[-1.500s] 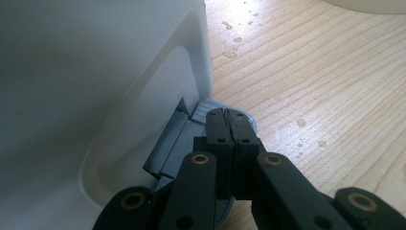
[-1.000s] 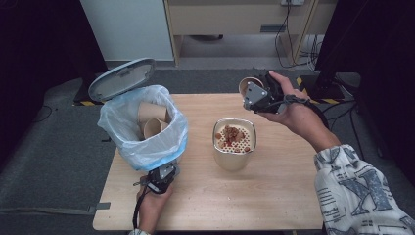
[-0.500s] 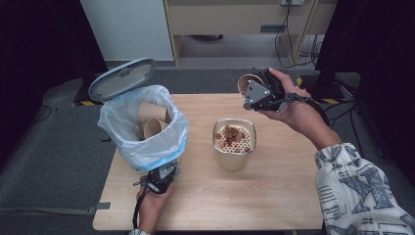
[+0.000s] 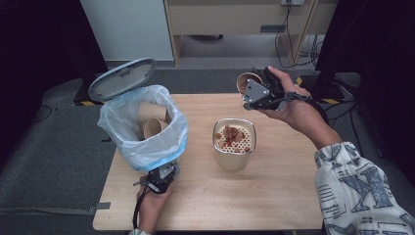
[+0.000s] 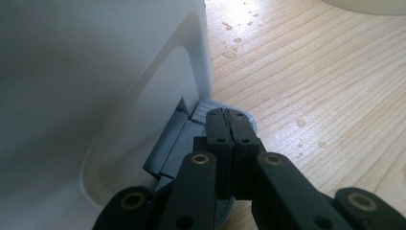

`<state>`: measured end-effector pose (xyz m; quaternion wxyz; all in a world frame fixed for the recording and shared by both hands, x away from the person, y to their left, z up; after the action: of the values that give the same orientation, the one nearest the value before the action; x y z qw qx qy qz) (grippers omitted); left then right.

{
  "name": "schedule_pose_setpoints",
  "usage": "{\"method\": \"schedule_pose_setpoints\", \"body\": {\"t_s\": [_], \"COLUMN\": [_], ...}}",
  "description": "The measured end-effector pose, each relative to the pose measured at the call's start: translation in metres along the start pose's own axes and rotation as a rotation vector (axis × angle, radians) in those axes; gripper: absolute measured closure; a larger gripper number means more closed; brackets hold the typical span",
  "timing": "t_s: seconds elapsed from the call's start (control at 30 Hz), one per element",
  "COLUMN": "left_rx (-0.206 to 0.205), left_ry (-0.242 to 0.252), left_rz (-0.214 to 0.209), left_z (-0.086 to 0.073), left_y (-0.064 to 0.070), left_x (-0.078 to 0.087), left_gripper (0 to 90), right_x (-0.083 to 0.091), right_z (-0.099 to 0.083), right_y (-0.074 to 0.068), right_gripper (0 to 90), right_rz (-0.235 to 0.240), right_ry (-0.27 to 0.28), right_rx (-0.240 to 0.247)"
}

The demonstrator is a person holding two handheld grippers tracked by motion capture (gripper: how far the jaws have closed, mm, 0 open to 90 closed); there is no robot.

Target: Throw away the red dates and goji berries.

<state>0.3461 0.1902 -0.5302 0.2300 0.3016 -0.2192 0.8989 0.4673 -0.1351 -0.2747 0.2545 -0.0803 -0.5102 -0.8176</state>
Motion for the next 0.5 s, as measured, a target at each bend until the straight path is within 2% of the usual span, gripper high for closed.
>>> {"method": "schedule_pose_setpoints", "body": {"t_s": [0.1, 0.2, 0.3, 0.33, 0.37, 0.4, 0.5], "left_rx": [-0.002, -0.002, -0.002, -0.002, -0.003, 0.000, 0.000], "left_ry": [0.000, 0.001, 0.001, 0.001, 0.001, 0.004, 0.004], "left_rz": [0.000, -0.001, 0.000, 0.000, -0.001, 0.000, 0.000], "left_z": [0.0000, 0.0000, 0.0000, 0.0000, 0.0000, 0.0000, 0.0000], "left_y": [-0.0001, -0.0002, -0.0001, -0.0001, -0.0002, 0.0000, -0.0001], "left_x": [0.0000, -0.0001, -0.0001, -0.0001, -0.0001, -0.0003, -0.0003], "left_gripper": [88.1, 88.1, 88.1, 88.1, 88.1, 88.1, 88.1], "right_x": [0.0002, 0.0003, 0.0006, 0.0007, 0.0007, 0.0001, 0.0000], "right_z": [0.0004, 0.0009, 0.0012, 0.0014, 0.0014, 0.0012, 0.0011], "right_y": [0.0001, -0.0008, -0.0007, -0.0007, -0.0007, -0.0015, -0.0026], "right_gripper": [33.7, 33.8, 33.8, 33.8, 33.8, 33.9, 33.9], "right_rz": [-0.006, -0.026, -0.026, -0.039, -0.039, -0.049, -0.053], "right_ry": [-0.002, -0.024, -0.026, -0.034, -0.034, -0.040, -0.046], "right_rx": [0.007, 0.047, 0.054, 0.083, 0.083, 0.111, 0.124]}}
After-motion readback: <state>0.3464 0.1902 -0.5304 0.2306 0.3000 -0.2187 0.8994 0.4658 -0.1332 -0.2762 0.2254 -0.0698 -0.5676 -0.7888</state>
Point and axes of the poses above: each handheld gripper's, and its own axes: x roughly backward along the jaws, z roughly out of its top, y roughly to its right, the point moved 1 cm from there along -x, roughly forward along the jaws, and after that the axes turned 9 degrees about -x, right-handed, at the moved point
